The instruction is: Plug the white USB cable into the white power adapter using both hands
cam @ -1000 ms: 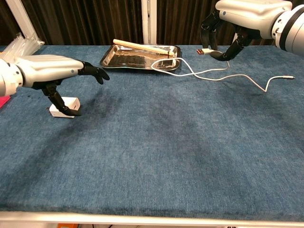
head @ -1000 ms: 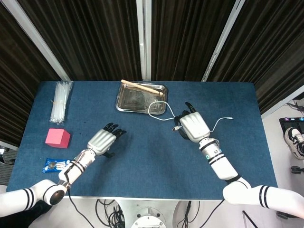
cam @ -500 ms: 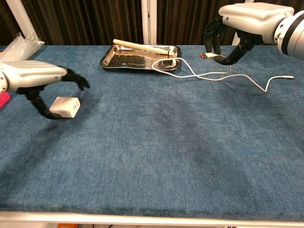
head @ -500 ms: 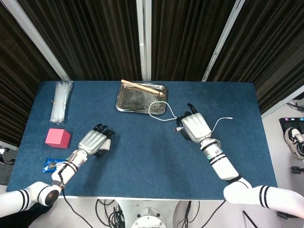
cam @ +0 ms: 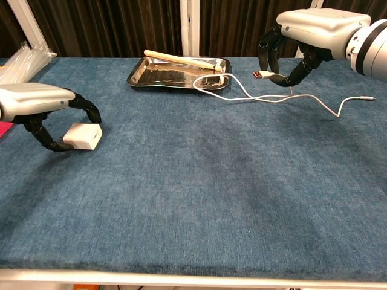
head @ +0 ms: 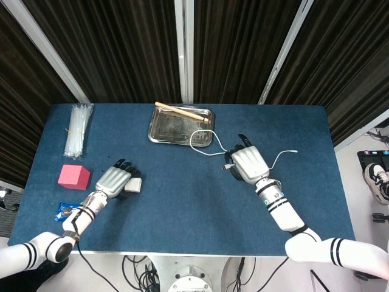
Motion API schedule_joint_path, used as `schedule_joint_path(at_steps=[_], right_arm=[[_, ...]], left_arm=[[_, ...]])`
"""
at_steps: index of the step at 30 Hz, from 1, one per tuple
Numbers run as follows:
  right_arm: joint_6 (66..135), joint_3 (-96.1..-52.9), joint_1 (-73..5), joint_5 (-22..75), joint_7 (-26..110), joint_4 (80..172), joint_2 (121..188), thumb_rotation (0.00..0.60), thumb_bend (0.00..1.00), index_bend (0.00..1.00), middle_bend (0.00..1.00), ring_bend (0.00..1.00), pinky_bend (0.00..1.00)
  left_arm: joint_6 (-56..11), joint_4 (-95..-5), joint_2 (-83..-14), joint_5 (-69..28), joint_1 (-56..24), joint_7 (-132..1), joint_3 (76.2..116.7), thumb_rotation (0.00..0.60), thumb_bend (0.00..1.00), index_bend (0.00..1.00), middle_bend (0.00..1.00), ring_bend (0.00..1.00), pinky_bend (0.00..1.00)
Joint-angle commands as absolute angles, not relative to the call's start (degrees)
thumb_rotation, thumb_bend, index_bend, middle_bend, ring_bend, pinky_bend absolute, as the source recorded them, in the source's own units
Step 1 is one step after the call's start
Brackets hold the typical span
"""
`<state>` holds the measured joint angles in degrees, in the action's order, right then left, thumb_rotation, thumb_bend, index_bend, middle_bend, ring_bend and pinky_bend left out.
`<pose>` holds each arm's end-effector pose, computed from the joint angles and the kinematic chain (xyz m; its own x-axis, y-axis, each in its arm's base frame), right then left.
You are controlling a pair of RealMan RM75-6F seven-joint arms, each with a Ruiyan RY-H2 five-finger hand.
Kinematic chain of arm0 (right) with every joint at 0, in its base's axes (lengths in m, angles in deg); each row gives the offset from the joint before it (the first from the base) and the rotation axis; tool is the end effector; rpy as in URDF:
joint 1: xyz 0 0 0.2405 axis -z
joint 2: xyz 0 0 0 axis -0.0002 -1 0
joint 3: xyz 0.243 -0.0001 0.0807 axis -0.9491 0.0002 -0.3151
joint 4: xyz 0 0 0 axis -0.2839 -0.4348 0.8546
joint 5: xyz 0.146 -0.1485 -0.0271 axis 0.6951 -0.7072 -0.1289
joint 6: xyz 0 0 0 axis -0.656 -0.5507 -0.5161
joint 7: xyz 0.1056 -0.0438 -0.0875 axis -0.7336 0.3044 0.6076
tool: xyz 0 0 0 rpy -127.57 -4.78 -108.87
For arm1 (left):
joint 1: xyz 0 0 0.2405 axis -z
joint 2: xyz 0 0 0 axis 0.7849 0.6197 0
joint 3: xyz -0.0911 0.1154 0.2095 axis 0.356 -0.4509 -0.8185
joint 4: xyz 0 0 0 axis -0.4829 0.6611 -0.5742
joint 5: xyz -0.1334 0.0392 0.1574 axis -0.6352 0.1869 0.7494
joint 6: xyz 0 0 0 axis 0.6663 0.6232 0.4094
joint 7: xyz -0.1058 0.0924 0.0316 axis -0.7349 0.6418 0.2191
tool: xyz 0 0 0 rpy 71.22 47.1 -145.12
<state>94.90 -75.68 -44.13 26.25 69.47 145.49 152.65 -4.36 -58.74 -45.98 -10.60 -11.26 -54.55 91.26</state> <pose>-0.1228 -0.3479 0.0283 0.5031 -0.1433 0.8522 -0.8108 -0.4196 0.4081 -0.2144 0.3315 0.0001 0.5813 0.3913 0.7135 0.8024 -0.4214 -0.4226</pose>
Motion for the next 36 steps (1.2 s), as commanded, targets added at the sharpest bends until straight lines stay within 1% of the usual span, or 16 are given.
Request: schedule_joint_path(at_steps=[1,7,10,12,15,17,21,28,36], right_arm=[[94.93,-75.64,-44.14,26.25,69.35,145.41,152.72,0.6,0.39,0.58,0.51,0.32,0.09],[95.01,-75.54,-44.1,26.16,68.87,145.08,152.83,0.6,0.39,0.59,0.51,0.32,0.09],[95.09,-75.45,-44.0,26.17,68.64,144.94,152.92,0.6,0.39,0.59,0.51,0.32,0.09],[95.14,-75.4,-43.94,26.29,68.56,144.86,153.04,0.6,0.39,0.59,0.51,0.32,0.09],[95.2,-75.36,-43.89,27.14,68.76,144.65,153.68,0.6,0.39,0.59,0.52,0.33,0.09],[95.04,-75.45,-44.05,27.98,69.0,144.49,154.46,0.6,0.39,0.59,0.51,0.33,0.09],[94.57,-76.1,-45.03,29.92,69.84,144.12,156.85,0.6,0.39,0.59,0.51,0.33,0.1],[94.01,-78.75,-48.69,36.09,74.15,144.66,161.55,0.6,0.39,0.6,0.51,0.34,0.11],[94.68,-81.28,-53.26,44.21,80.3,144.08,165.48,0.6,0.39,0.6,0.52,0.35,0.11]], left_arm=[[-4.32,-58.34,-46.26,-10.43,-11.08,-54.77,91.31,0.6,0.29,0.25,0.23,0.1,0.01],[-4.01,-57.61,-46.5,-11.32,-10.81,-54.46,91.47,0.6,0.29,0.3,0.27,0.13,0.01],[-4.39,-57.54,-46.73,-11.88,-10.91,-54.34,91.7,0.6,0.29,0.35,0.33,0.17,0.02],[-4.43,-57.92,-46.85,-12.74,-10.98,-54.52,92.03,0.6,0.29,0.4,0.39,0.23,0.05],[-4.22,-60.06,-46.35,-14.98,-10.88,-55.08,93.16,0.6,0.29,0.41,0.43,0.27,0.09],[-4.9,-61.16,-46.12,-16.18,-10.64,-53.8,93.82,0.6,0.29,0.42,0.44,0.29,0.11],[-6.44,-64.41,-45.99,-20.32,-9.67,-50.09,95.72,0.6,0.29,0.42,0.44,0.3,0.12],[-9.9,-70.58,-46.54,-30.91,-6.08,-40.82,99.11,0.6,0.28,0.43,0.44,0.3,0.15],[-13.36,-74.13,-48.26,-41.42,-0.93,-31.47,100.61,0.6,0.26,0.43,0.45,0.31,0.16]])
